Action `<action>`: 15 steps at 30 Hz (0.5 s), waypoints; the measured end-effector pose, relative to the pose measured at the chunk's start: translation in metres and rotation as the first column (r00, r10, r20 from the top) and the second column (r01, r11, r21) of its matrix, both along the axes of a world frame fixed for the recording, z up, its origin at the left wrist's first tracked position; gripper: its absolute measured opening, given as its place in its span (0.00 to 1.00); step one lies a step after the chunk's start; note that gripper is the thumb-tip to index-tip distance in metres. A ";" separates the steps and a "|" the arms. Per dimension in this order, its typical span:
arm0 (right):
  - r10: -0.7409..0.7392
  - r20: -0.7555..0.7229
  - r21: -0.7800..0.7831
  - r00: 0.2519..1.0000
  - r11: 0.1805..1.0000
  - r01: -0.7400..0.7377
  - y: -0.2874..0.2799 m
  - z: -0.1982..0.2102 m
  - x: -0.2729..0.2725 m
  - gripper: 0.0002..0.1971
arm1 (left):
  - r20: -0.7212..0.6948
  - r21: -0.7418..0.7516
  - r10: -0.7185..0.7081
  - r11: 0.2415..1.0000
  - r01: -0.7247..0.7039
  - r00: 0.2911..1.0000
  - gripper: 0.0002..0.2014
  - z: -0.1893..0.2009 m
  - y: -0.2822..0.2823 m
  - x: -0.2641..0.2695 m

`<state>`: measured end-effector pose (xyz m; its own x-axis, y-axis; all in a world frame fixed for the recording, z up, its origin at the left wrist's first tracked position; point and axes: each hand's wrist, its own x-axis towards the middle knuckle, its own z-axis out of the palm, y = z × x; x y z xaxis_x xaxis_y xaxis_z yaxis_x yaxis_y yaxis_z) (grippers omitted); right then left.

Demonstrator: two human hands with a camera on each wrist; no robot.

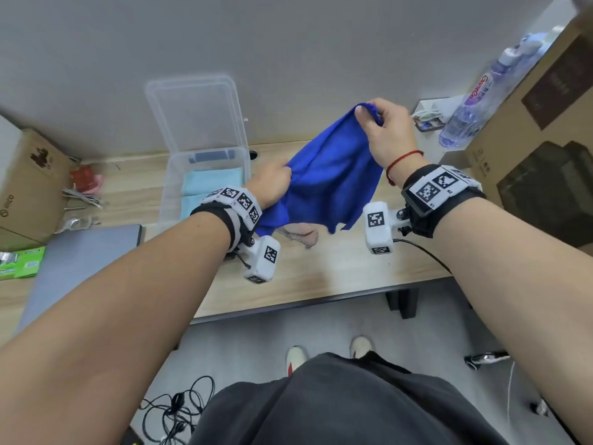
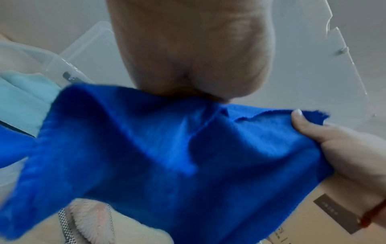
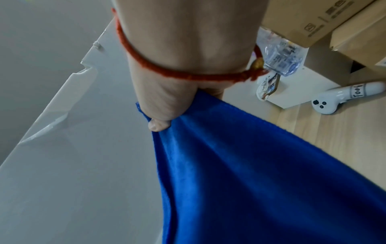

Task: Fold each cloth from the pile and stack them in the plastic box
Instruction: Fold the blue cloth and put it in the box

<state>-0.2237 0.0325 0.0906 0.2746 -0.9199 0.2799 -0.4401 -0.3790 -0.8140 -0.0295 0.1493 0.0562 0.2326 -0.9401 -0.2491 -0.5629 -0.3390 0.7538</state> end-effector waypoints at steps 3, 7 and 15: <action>-0.025 -0.048 0.012 0.999 1.000 0.026 0.000 -0.005 -0.008 0.18 | -0.090 -0.012 0.002 1.000 -0.003 0.996 0.16 0.013 0.006 -0.005; -0.064 -0.123 0.000 0.990 0.998 0.065 -0.005 -0.011 -0.025 0.18 | 0.221 0.035 -0.127 0.992 0.122 0.967 0.10 0.013 0.008 -0.007; -0.119 -0.150 -0.027 0.981 0.993 0.117 -0.020 -0.023 -0.063 0.15 | 0.330 0.160 -0.216 0.972 0.171 0.919 0.12 0.016 0.015 -0.018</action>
